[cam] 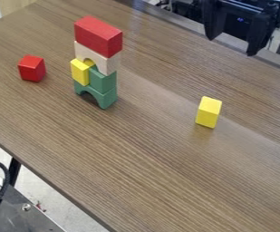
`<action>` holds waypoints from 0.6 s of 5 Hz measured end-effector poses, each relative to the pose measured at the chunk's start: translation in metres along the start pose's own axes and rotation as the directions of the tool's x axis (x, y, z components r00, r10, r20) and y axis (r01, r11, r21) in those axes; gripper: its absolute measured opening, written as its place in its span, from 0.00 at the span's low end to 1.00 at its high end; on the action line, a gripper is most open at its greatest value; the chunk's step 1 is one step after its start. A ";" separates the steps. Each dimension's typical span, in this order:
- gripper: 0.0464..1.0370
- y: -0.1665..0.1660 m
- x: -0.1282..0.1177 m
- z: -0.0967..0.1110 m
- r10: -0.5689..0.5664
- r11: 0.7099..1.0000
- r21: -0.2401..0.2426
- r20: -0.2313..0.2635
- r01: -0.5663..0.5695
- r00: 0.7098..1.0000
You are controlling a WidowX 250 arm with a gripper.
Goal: Put the yellow cube on top of the red rectangular block
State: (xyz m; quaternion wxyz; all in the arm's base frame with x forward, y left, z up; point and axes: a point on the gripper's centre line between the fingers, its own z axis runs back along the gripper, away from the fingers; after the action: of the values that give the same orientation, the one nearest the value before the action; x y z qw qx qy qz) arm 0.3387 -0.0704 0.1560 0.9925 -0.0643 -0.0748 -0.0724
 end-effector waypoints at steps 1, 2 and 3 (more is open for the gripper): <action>0.96 0.001 -0.004 -0.012 0.003 1.000 0.000 -0.041 -0.003 0.999; 0.96 0.001 0.013 -0.053 0.028 1.000 0.016 -0.114 -0.026 0.993; 0.96 0.006 0.014 -0.084 0.071 0.996 0.056 -0.155 -0.063 0.985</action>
State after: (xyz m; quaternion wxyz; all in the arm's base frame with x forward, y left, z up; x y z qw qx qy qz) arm 0.3647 -0.0783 0.0756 0.9985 -0.0356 0.0037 -0.0421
